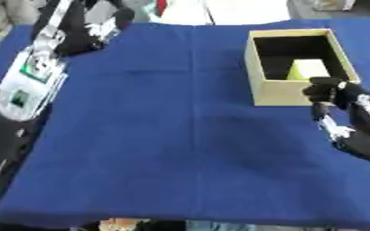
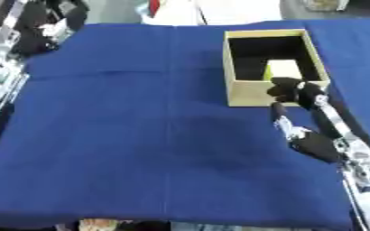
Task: Pick up objects on the table and place them in the box.
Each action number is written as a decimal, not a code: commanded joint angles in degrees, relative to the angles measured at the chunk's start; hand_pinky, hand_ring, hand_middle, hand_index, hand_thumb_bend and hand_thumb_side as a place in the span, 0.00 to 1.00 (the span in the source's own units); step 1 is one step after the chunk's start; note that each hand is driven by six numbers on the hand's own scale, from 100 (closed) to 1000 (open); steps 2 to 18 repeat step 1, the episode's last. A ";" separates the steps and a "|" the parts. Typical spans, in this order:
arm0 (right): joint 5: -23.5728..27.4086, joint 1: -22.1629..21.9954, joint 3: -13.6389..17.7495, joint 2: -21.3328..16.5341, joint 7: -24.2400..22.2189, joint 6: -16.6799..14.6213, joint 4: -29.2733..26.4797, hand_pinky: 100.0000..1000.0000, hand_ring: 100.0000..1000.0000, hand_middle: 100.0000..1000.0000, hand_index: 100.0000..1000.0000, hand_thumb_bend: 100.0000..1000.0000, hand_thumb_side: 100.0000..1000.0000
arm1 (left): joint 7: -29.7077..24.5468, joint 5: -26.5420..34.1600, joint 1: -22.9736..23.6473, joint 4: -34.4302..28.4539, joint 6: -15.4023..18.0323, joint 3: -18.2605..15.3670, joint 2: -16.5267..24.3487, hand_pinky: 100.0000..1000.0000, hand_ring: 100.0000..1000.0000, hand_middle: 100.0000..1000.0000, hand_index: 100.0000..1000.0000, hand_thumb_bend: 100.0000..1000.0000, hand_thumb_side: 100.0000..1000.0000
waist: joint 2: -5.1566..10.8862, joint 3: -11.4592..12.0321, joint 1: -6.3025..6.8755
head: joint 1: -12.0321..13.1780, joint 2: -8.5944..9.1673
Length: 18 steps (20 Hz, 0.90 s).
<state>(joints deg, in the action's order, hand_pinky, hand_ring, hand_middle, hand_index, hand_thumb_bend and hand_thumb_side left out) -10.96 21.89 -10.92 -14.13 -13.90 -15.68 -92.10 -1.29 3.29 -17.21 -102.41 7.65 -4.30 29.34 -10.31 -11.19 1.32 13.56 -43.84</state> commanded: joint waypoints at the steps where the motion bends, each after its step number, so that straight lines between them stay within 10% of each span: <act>1: 0.74 -0.23 1.36 -1.26 1.44 0.26 -1.67 0.74 0.75 0.65 0.86 0.00 0.43 | 0.69 -0.24 2.35 -2.43 -1.51 -2.77 -2.59 0.84 0.52 0.53 0.68 0.41 0.51 | 0.74 0.43 -0.27 | 0.12 -0.28; 18: 0.74 -0.23 1.36 -1.26 1.44 0.26 -1.67 0.74 0.75 0.65 0.86 0.00 0.43 | 0.69 -0.24 2.35 -2.43 -1.51 -2.77 -2.59 0.84 0.52 0.53 0.68 0.41 0.51 | 0.74 0.43 -0.27 | 0.12 -0.28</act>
